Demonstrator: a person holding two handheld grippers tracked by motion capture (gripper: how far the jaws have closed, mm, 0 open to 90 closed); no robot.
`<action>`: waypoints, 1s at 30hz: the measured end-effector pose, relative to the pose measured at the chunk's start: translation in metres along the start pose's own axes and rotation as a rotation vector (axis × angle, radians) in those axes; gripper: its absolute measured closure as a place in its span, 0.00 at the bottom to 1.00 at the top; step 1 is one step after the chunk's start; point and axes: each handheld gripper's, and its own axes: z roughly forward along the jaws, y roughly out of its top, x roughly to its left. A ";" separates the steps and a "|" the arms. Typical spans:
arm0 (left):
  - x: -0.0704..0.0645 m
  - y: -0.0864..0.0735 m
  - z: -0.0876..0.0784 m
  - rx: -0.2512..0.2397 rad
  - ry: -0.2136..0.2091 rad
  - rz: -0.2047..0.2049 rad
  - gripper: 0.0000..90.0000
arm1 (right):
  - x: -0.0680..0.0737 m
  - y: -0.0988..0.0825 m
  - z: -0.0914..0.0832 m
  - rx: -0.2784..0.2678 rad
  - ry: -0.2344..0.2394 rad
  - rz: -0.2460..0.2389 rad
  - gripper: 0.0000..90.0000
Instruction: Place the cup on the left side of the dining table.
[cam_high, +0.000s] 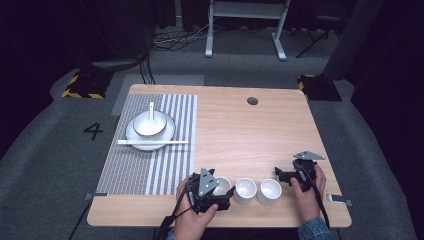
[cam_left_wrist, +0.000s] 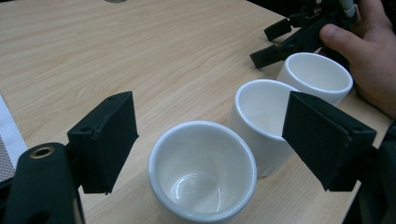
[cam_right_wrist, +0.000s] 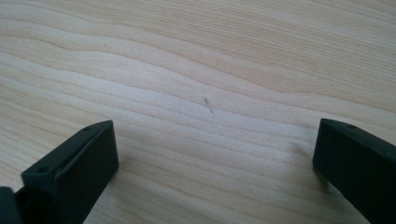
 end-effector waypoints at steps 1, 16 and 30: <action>-0.001 -0.003 0.002 -0.007 -0.005 -0.011 0.20 | 0.000 0.000 0.000 0.000 0.000 0.000 0.00; -0.001 -0.021 0.019 0.070 0.017 0.006 0.19 | 0.000 0.000 0.000 0.000 0.000 0.000 0.00; 0.002 -0.034 0.034 0.111 0.027 0.012 0.28 | 0.000 0.000 0.000 0.000 0.000 0.000 0.00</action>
